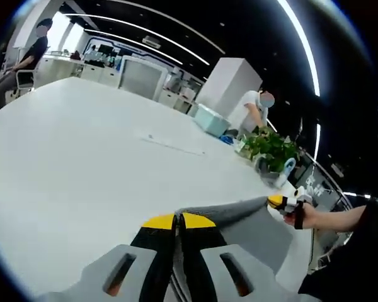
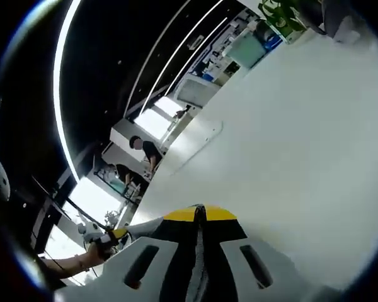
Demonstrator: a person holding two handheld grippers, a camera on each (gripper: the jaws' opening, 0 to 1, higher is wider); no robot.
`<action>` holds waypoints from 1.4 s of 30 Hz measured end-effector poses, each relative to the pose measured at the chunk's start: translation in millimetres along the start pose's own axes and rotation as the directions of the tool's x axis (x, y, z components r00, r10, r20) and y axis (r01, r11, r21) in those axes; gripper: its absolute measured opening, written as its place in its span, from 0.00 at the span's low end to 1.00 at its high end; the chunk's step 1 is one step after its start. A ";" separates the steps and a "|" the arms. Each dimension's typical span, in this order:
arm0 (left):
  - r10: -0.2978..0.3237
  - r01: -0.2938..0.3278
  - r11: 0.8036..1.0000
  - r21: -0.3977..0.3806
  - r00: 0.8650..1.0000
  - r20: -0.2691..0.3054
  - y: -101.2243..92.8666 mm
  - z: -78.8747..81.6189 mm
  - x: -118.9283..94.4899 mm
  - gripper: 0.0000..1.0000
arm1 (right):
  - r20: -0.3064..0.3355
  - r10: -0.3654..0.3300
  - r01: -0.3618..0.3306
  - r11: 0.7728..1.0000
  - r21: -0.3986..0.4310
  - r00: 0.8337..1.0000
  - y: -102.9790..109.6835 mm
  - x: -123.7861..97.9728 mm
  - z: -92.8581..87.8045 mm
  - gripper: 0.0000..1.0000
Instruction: Fold the towel on the table until its edges align and the towel forms a compact rectangular stack.
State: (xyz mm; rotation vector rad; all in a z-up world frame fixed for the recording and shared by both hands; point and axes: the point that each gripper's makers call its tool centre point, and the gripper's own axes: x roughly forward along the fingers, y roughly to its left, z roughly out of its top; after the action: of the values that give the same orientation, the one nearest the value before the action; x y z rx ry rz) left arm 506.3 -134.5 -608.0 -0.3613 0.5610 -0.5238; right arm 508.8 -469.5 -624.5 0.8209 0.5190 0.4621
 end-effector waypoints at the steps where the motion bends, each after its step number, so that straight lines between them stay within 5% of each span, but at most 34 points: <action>1: 0.005 -0.005 1.000 0.001 1.000 -0.003 2.0 -1.3 1.5 0.03 | 0.000 -0.001 0.001 1.000 0.002 1.000 -0.7 0.7 -0.1 0.00; 11: 0.061 -0.060 0.994 0.089 0.998 -0.011 14.2 -8.6 12.3 0.04 | 0.006 -0.033 0.033 0.999 0.008 0.999 -5.4 9.0 -3.0 0.00; 20: 0.128 -0.119 0.976 0.185 0.991 -0.038 23.9 -17.0 15.6 0.13 | 0.008 -0.072 0.073 0.994 -0.079 0.997 -7.6 9.0 -3.4 0.00; 27: 0.184 -0.163 0.941 0.297 0.982 -0.043 27.5 -18.3 14.4 0.22 | 0.015 -0.121 0.122 0.964 -0.237 0.992 -10.6 7.2 -1.1 0.04; 36: 0.248 -0.225 0.925 0.305 0.968 -0.038 37.9 -17.1 10.3 0.31 | -0.012 -0.199 0.180 0.908 -0.378 0.980 -20.7 -1.9 -3.8 0.15; 42: 0.265 -0.256 0.929 0.266 0.964 0.005 35.9 -7.4 -1.0 0.27 | 0.017 -0.200 0.190 0.901 -0.391 0.980 -21.7 -11.7 8.5 0.10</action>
State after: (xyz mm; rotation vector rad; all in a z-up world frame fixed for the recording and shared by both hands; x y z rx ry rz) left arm 514.4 -106.2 -629.9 -0.0220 0.5509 -0.3411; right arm 508.7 -493.9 -633.7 0.3738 0.5034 0.3729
